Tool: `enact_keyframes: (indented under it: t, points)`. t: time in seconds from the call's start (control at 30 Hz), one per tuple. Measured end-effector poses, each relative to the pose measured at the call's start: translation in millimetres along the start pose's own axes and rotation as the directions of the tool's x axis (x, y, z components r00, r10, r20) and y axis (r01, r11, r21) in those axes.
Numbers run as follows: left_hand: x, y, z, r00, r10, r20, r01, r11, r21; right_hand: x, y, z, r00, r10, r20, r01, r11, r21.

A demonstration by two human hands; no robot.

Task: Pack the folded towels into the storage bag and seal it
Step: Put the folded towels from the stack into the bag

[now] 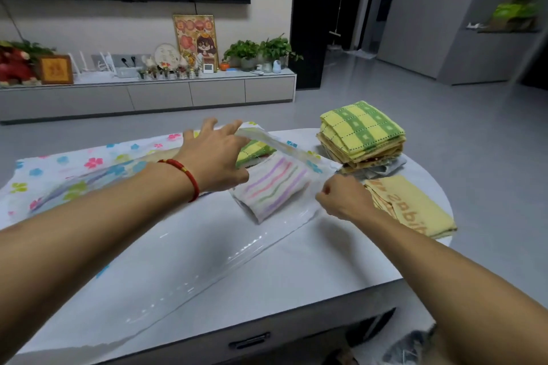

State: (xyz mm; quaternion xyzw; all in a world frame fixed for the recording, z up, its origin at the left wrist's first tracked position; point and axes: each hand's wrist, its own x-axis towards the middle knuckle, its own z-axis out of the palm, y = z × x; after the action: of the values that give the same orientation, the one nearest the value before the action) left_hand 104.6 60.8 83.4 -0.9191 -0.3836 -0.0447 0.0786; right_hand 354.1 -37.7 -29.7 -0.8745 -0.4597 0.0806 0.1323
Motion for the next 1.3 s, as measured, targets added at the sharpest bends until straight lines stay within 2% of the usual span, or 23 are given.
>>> enact_keyframes:
  t: [0.13,0.2,0.3,0.37,0.5,0.57,0.67,0.73,0.83,0.93,1.03,1.2,1.23,1.27,1.3]
  points:
    - [-1.8,-0.9,3.3,0.998,-0.057,-0.008,0.056,0.995,-0.076,8.1,83.0,-19.0,0.975,0.131,-0.178,-0.142,0.989,-0.049]
    - [-2.9,-2.6,4.1,0.997,-0.077,-0.004,0.076,0.992,-0.103,17.5,127.3,-19.5,0.959,0.174,-0.223,-0.197,0.976,-0.089]
    - [-2.8,-3.7,4.8,0.996,-0.086,0.004,0.086,0.987,-0.136,29.9,175.3,-11.8,0.936,0.346,-0.071,-0.353,0.918,-0.180]
    - [-0.6,-2.9,4.4,0.996,-0.088,0.006,0.088,0.986,-0.139,33.5,189.2,-7.2,0.907,0.421,0.019,-0.412,0.895,-0.170]
    - [3.4,-0.5,3.5,0.994,-0.107,0.004,0.107,0.984,-0.143,34.0,188.8,-17.9,0.890,0.454,0.035,-0.455,0.890,0.019]
    - [4.2,1.0,3.4,0.994,-0.110,0.012,0.111,0.984,-0.140,33.0,185.3,-26.6,0.894,0.435,0.111,-0.448,0.881,0.150]
    - [2.8,1.7,3.7,0.994,-0.109,0.019,0.110,0.985,-0.131,26.5,176.1,-35.0,0.860,0.360,0.362,-0.491,0.779,0.390]
    - [0.7,1.0,3.5,0.994,-0.109,0.017,0.110,0.986,-0.125,16.5,167.2,-38.8,0.836,0.276,0.473,-0.502,0.733,0.459]
    - [-1.3,-0.1,1.0,0.993,-0.118,0.022,0.119,0.984,-0.132,0.6,154.7,-53.3,0.856,0.137,0.499,-0.434,0.715,0.549]
    - [-1.4,0.4,-2.4,0.993,-0.118,0.026,0.120,0.982,-0.144,-17.7,139.6,-74.4,0.837,-0.097,0.538,-0.325,0.703,0.632]
    - [1.0,1.8,-6.6,0.993,-0.113,0.034,0.117,0.979,-0.168,-35.3,109.3,-88.3,0.745,-0.302,0.595,-0.226,0.725,0.651]
    - [4.7,-2.0,-14.2,0.992,-0.113,0.063,0.123,0.977,-0.172,-48.7,12.7,-59.2,0.506,-0.560,0.656,-0.117,0.709,0.696]
    - [5.4,-3.2,-15.6,0.992,-0.111,0.062,0.120,0.979,-0.166,-47.6,-7.9,-48.4,0.489,-0.588,0.644,-0.113,0.690,0.715]
    - [6.2,-4.3,-17.0,0.992,-0.109,0.061,0.118,0.980,-0.162,-44.1,-27.1,-38.6,0.502,-0.607,0.617,-0.116,0.659,0.743]
    - [7.0,-5.3,-18.4,0.992,-0.109,0.062,0.117,0.980,-0.159,-37.6,-44.2,-30.8,0.550,-0.609,0.571,-0.131,0.613,0.779]
